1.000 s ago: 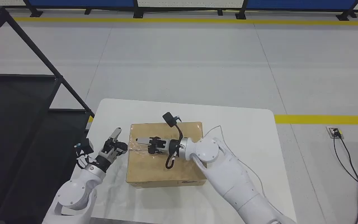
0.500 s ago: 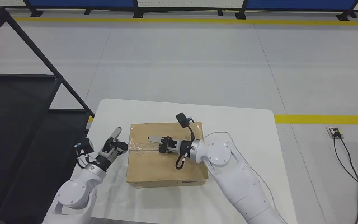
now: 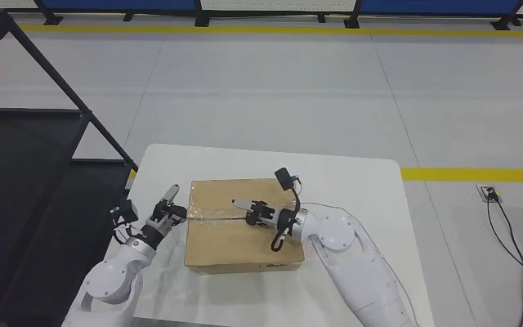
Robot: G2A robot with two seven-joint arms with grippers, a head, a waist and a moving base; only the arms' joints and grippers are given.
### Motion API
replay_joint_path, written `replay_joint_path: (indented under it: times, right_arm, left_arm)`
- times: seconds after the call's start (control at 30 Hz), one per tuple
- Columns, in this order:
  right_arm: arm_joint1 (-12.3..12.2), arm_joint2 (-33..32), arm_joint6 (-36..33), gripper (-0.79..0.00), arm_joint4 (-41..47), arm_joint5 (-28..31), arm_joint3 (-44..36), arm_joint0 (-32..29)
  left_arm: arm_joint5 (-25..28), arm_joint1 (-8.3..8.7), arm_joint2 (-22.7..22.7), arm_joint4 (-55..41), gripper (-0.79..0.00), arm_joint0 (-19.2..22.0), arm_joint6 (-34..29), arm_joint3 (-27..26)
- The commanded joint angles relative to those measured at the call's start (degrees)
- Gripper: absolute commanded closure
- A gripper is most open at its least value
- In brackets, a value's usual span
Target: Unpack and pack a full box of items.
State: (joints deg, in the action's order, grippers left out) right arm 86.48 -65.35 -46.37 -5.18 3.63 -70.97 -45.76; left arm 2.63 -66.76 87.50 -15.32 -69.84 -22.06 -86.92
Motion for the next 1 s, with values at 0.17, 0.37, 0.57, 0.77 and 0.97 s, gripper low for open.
replay_joint_path:
  times: [0.17,0.37,0.57,0.77,0.97]
  right_arm:
    - [-1.02,-2.54,0.55,-0.785,0.2,-0.12,-2.98,-2.66]
    - [-1.98,-5.39,1.42,-0.785,0.89,-0.27,-6.02,-5.85]
    - [-2.94,-8.54,2.36,-0.785,2.36,0.29,-8.66,-9.5]
    - [-3.74,-11.09,3.39,-0.785,4.01,2.34,-11.28,-12.68]
    - [-4.43,-13.38,4.72,-0.785,5.59,3.13,-12.48,-15.04]
  left_arm:
    - [-0.31,-0.03,-0.28,0.37,-0.785,0.34,-0.14,0.08]
    - [-0.66,-0.09,-0.64,0.52,-0.785,0.97,-0.31,0.34]
    - [-0.88,-0.14,-1.18,1.04,-0.785,1.64,-0.59,0.7]
    - [-0.99,-0.18,-1.54,1.39,-0.785,2.01,-0.74,0.65]
    - [-1.1,-0.18,-1.56,1.63,-0.785,2.18,-0.7,0.61]
